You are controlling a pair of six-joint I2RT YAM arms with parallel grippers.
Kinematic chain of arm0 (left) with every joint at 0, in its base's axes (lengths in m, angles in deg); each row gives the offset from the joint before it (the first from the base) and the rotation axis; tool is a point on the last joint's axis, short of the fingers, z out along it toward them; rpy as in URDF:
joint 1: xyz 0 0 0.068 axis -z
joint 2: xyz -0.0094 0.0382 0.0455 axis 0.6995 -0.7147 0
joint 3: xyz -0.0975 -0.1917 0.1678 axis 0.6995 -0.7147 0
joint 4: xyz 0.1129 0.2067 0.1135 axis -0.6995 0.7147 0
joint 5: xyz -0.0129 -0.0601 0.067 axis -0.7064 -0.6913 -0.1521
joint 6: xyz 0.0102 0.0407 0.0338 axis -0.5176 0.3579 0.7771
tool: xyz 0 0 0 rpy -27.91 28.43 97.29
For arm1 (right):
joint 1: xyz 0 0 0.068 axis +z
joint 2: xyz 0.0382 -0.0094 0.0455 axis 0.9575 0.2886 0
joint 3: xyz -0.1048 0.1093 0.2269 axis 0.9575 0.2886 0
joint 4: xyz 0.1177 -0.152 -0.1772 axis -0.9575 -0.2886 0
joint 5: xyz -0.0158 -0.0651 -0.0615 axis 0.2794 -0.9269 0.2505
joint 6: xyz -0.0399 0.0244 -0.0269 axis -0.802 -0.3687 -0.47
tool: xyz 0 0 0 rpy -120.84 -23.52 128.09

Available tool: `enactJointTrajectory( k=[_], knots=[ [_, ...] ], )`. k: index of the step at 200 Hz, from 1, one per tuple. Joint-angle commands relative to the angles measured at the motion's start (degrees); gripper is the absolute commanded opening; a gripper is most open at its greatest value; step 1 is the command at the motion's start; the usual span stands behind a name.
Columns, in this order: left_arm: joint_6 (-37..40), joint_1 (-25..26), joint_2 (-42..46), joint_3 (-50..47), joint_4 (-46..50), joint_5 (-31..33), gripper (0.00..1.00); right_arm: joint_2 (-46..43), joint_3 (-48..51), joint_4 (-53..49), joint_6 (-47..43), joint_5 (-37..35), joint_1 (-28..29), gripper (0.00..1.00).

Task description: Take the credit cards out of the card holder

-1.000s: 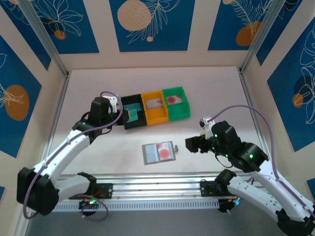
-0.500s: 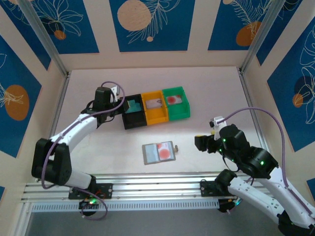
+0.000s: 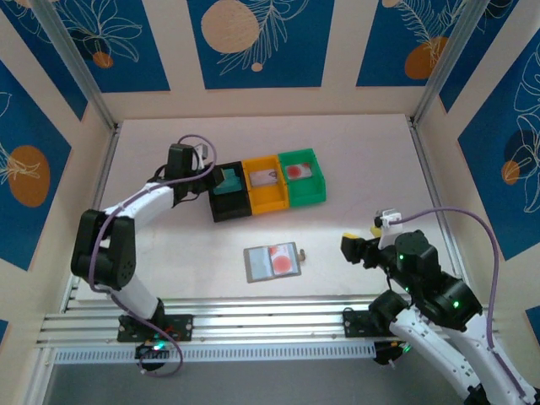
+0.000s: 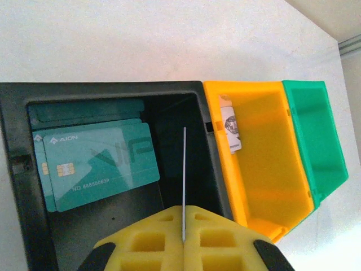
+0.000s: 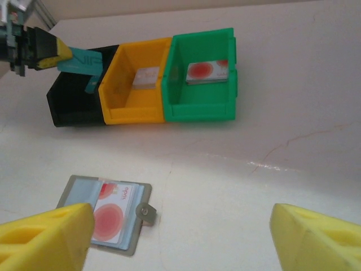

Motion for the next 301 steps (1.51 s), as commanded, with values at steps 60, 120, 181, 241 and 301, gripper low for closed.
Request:
enactJointTrajectory(
  k=[60,120,181,241,301],
  knots=[
    [-2.0,-3.3,-5.8,2.8,-3.1,-4.2,0.00,2.1,2.2,3.5,-0.6,1.8,-2.0,0.99],
    [-4.6,-3.2,-9.6,3.6,-5.3,-8.6,0.00,2.1,2.5,3.8,-0.6,2.5,-3.0,0.99],
    [-4.5,-3.5,-11.2,4.3,-5.0,-9.0,0.00,2.1,2.7,3.9,-0.7,3.1,-3.5,0.99],
    [-4.2,-3.7,-11.8,4.8,-3.8,-8.5,0.00,2.1,2.8,4.0,-0.7,3.6,-3.6,0.99],
    [-3.1,-4.0,-12.9,6.1,-1.0,-7.7,0.00,2.1,2.9,4.0,-0.6,3.8,-3.7,0.99]
  ],
)
